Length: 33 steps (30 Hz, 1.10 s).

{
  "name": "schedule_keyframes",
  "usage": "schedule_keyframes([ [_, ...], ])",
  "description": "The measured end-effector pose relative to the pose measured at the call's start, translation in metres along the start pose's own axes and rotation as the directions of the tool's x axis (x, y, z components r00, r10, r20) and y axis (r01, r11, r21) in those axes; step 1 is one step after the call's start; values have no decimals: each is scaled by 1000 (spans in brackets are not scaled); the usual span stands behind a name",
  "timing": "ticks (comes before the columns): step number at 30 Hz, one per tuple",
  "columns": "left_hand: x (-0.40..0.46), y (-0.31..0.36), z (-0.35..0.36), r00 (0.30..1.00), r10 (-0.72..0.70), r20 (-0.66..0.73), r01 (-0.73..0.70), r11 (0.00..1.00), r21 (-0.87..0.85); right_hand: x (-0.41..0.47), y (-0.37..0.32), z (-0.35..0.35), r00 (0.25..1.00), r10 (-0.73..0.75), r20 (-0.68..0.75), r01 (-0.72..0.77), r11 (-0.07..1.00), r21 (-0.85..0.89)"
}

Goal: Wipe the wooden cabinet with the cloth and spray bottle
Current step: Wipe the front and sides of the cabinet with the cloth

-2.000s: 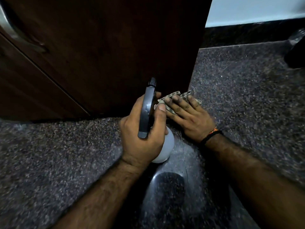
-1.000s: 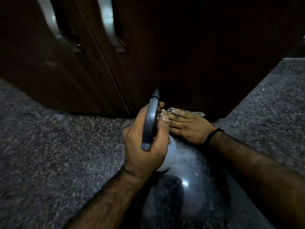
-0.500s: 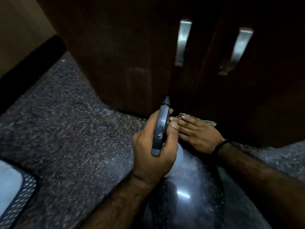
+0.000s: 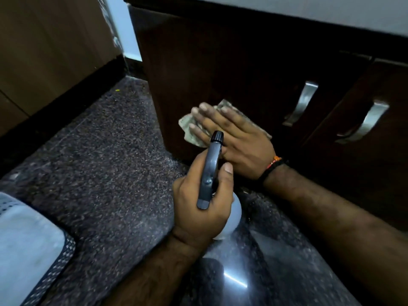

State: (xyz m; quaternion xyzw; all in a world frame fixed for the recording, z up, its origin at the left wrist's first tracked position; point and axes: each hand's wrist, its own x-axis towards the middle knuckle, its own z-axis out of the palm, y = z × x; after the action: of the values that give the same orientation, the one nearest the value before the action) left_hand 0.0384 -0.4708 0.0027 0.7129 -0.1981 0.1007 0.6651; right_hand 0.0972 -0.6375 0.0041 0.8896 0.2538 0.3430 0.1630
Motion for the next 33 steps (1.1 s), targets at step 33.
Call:
schedule_keyframes([
  [33, 77, 0, -110, 986, 93, -139, -85, 994, 61, 181, -18, 13, 997, -17, 72, 31, 980, -199],
])
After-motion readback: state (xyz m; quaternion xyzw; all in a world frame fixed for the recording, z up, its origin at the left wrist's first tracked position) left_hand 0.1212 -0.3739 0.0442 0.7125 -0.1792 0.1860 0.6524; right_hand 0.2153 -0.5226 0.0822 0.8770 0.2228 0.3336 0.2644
